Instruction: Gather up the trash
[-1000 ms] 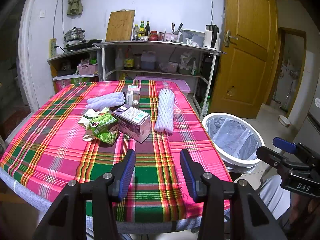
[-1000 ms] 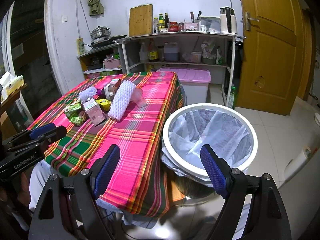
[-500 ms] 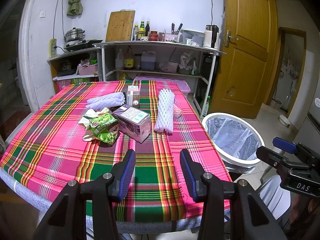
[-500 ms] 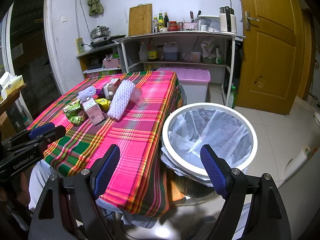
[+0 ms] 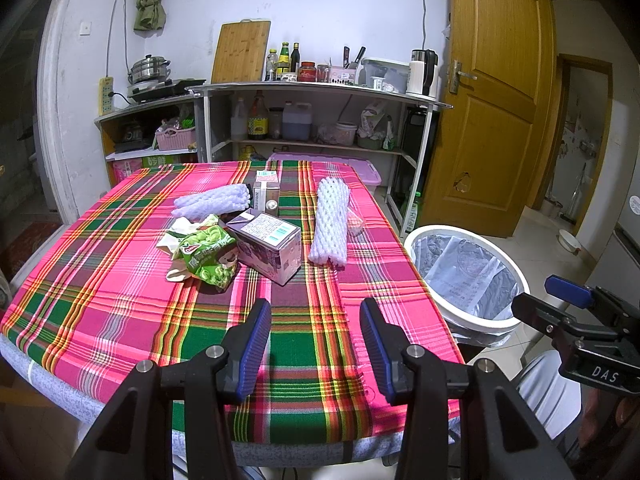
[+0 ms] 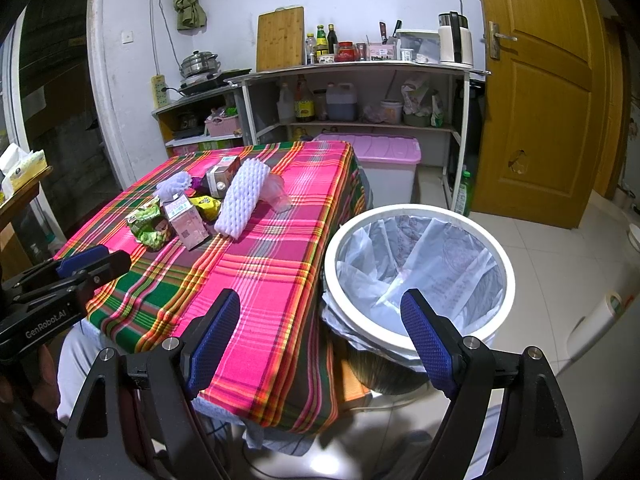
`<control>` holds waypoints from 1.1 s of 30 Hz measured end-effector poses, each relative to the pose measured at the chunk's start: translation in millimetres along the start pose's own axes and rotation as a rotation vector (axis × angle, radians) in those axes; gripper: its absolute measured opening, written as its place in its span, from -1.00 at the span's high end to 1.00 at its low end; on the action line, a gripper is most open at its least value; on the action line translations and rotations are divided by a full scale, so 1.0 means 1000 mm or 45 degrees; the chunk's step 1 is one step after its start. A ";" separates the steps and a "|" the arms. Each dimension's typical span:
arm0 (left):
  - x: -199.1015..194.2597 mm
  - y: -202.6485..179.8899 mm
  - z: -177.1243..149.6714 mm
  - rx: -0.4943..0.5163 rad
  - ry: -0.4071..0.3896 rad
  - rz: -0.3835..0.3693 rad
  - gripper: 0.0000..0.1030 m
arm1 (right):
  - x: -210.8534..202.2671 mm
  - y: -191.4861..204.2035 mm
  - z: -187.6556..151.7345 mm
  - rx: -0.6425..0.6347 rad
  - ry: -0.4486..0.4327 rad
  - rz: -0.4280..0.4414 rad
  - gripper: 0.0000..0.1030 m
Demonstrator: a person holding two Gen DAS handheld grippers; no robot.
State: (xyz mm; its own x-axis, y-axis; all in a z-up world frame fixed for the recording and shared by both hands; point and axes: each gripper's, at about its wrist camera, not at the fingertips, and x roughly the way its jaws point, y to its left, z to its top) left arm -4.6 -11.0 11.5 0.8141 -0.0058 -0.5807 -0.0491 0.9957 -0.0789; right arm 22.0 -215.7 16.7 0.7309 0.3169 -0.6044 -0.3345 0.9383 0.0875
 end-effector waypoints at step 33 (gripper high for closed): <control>0.052 0.044 0.015 -0.106 0.071 0.009 0.11 | 0.069 0.018 0.028 -0.053 0.083 0.163 -0.61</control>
State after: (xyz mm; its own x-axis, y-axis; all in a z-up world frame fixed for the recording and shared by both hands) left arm 43.9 34.2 -9.9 0.7804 -0.0063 -0.6252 -0.1048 0.9845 -0.1406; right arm 83.7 -173.2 -1.2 0.6407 0.4228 -0.6408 -0.4478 0.8838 0.1354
